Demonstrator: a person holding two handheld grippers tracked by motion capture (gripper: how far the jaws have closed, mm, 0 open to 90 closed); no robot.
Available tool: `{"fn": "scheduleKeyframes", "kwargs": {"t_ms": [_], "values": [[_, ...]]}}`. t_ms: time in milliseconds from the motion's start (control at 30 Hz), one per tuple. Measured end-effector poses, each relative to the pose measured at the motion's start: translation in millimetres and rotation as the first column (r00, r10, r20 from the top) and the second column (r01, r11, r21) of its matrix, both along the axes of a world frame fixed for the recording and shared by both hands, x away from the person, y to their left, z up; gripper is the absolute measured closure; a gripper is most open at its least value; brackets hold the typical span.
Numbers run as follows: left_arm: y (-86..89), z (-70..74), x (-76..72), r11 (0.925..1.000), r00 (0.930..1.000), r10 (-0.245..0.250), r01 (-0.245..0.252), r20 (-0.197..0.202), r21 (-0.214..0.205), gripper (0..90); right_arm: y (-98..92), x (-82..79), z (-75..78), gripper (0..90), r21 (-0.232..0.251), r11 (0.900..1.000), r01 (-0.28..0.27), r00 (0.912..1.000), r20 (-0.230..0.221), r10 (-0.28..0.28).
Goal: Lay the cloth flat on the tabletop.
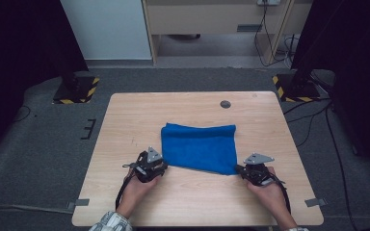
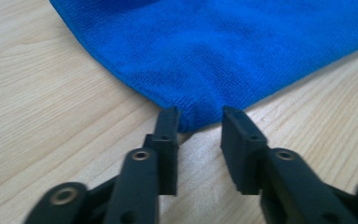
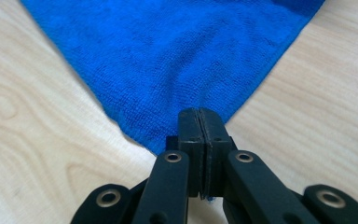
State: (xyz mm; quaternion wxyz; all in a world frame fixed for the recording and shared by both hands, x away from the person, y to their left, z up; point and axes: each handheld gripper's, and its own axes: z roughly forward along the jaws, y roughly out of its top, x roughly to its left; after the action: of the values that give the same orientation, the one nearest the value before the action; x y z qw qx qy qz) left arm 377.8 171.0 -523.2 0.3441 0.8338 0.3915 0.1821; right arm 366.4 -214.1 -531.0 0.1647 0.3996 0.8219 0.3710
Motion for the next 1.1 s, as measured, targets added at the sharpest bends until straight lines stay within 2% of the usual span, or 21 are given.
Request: {"fn": "scheduleKeyframes", "kwargs": {"t_ms": [67,233,333,400,533,567,600,633,667,700,733,767,800,900,967,1100], "values": [[-0.2,0.7,-0.4,1.0,1.0,0.001,-0.001,0.0,0.005,75.3,0.0,-2.5,0.8,89.0,0.002,1.0,-0.001,1.0,-0.003,0.001],[0.9,6.1,-2.9,0.9994,0.9996,-0.026,0.026,0.014,-0.025,89.3,-1.3,-17.8,9.5,89.0,0.02,0.9997,-0.011,0.9999,0.008,0.011],[0.7,8.5,-3.5,0.9987,0.9993,-0.033,0.034,0.014,-0.039,89.9,-1.4,-20.6,13.4,88.9,0.035,0.9993,-0.012,0.9998,0.016,0.012],[1.7,12.8,-3.6,0.9968,0.9991,-0.029,0.031,0.032,-0.073,89.9,-1.6,-19.4,14.5,89.0,0.045,0.999,-0.008,0.9998,0.018,0.007],[1.7,15.5,-0.1,0.9971,0.9988,-0.024,0.027,0.042,-0.071,89.9,-3.7,-14.5,13.6,88.9,0.053,0.9986,0.004,0.9997,0.022,-0.005],[3.4,14.9,0.6,0.9973,0.9997,0.0,0.001,0.025,-0.073,89.9,-5.9,-10.2,12.9,88.9,0.063,0.9978,0.019,0.9996,0.02,-0.021],[3.4,14.9,0.6,0.9973,0.9997,0.0,0.001,0.025,-0.073,87.5,-6.8,-8.5,12.7,88.9,0.066,0.9975,0.025,0.9994,0.022,-0.027],[5.4,14.7,-0.6,0.997,0.9988,0.038,-0.035,0.032,-0.069,80.1,-7.6,-7.7,12.9,88.9,0.07,0.9971,0.028,0.9994,0.02,-0.03],[5.4,14.7,-0.6,0.997,0.9988,0.038,-0.035,0.032,-0.069,76.0,-7.6,-7.7,12.9,88.9,0.07,0.9971,0.028,0.9994,0.02,-0.03],[7.6,12.4,-1.3,0.9954,0.9975,0.062,-0.06,0.034,-0.075,70.3,-8.6,-7.5,13.1,88.8,0.069,0.9973,0.026,0.9994,0.021,-0.027],[7.6,9.4,-0.8,0.9939,0.9952,0.092,-0.09,0.034,-0.065,60.3,-8.9,-7.6,12.9,88.8,0.068,0.9974,0.025,0.9994,0.022,-0.027],[7.3,7.8,0.0,0.9937,0.9949,0.099,-0.098,0.019,-0.054,47.8,-8.9,-7.8,12.8,88.7,0.068,0.9973,0.027,0.9993,0.022,-0.029],[6.5,5.8,0.4,0.9945,0.9956,0.094,-0.094,0.005,-0.047,43.6,-9.0,-7.8,12.8,88.7,0.066,0.9974,0.027,0.9993,0.022,-0.029],[2.9,2.6,0.9,0.9966,0.9971,0.075,-0.075,-0.007,-0.034,40.2,-8.2,-8.2,13.0,88.6,0.065,0.9975,0.028,0.9993,0.024,-0.03],[0.8,0.9,2.2,0.9978,0.9982,0.057,-0.057,-0.018,-0.034,42.4,-7.8,-8.5,13.5,88.6,0.062,0.9978,0.023,0.9993,0.028,-0.025],[-1.4,-1.4,4.6,0.9986,0.9986,0.046,-0.047,-0.024,-0.025,54.7,-7.3,-8.7,13.4,88.5,0.063,0.9978,0.023,0.9993,0.027,-0.025]]}}
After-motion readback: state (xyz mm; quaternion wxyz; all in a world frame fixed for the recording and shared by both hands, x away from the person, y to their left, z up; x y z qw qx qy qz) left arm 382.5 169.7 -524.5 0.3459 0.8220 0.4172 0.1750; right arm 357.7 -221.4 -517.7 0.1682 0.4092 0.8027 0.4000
